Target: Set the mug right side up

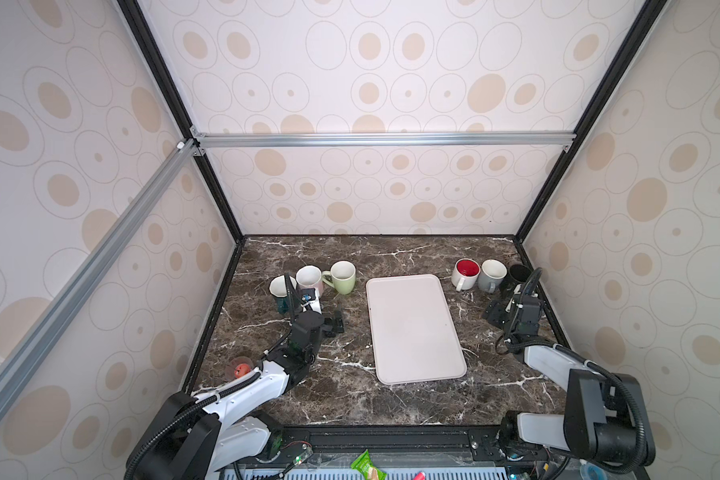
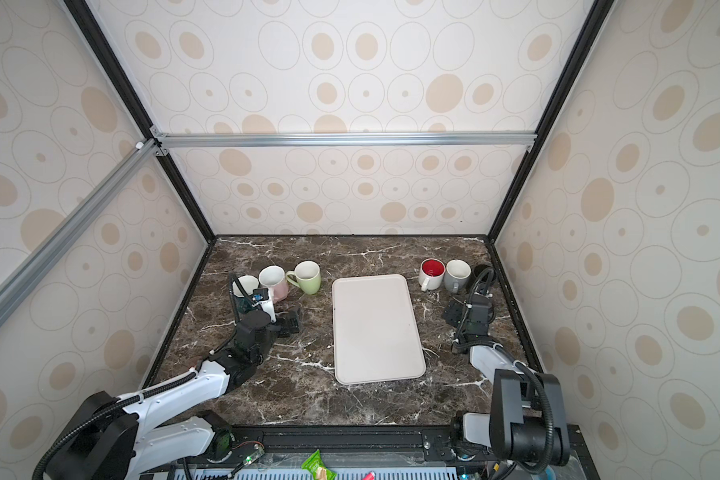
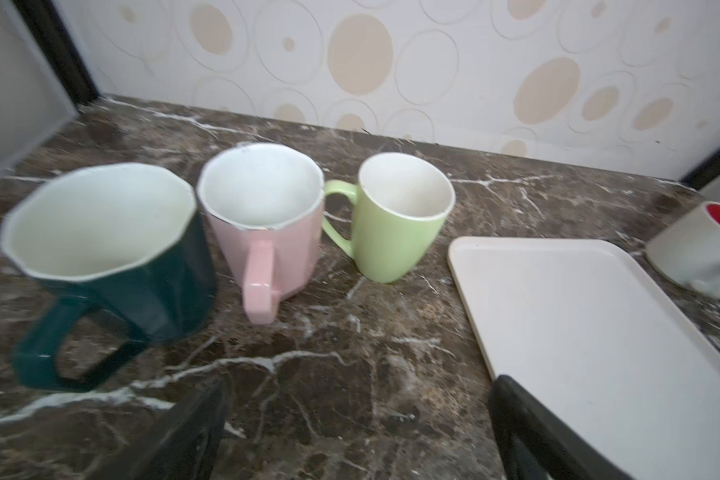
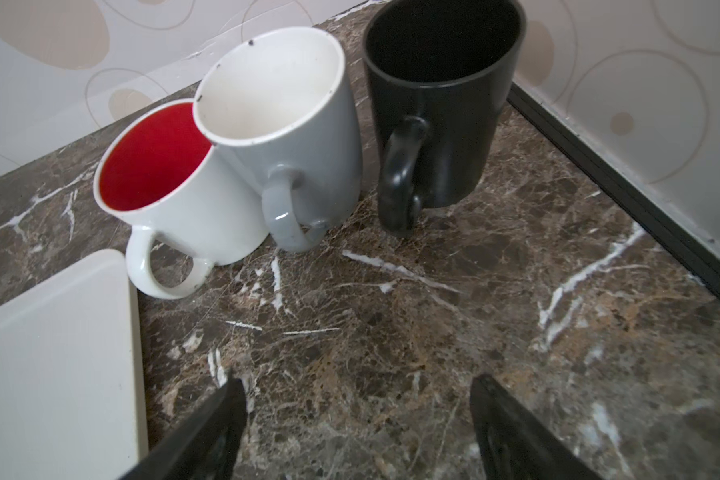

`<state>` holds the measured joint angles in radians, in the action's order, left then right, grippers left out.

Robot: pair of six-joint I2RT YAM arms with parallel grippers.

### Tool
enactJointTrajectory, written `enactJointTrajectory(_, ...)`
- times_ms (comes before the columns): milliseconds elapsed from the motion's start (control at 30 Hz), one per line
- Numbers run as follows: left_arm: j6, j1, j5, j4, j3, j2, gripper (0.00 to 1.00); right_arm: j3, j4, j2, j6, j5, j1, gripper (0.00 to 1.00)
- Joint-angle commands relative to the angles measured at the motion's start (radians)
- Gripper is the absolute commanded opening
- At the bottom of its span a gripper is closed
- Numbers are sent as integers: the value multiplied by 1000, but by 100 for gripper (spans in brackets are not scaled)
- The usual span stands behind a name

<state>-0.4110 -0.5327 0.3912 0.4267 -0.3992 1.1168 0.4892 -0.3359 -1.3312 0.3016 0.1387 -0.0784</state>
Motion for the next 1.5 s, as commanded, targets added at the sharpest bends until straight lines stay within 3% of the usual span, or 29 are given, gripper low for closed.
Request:
enactJointTrajectory(0, 97, 28, 168, 102, 45, -43, 98, 16, -91, -41, -87, 69, 47, 87)
enactJointTrajectory(233, 240, 71, 264, 273, 132, -75, 98, 26, -92, -77, -76, 97, 50, 87)
enactJointTrajectory(633, 479, 112, 249, 655, 354, -166, 98, 26, -103, -75, -162, 141, 148, 88)
enactJointTrajectory(767, 519, 132, 273, 874, 437, -79, 98, 24, -93, -67, -151, 171, 155, 88)
enactJointTrajectory(933, 549, 167, 198, 937, 371, 83, 98, 17, -118, -70, -157, 187, 156, 88)
enactJointTrajectory(1133, 588, 186, 172, 1178, 364, 298, 98, 28, -119, -83, -160, 217, 156, 88)
enactJointTrajectory(1467, 596, 221, 121, 1127, 324, 323, 98, 22, -161, -94, -176, 295, 156, 88)
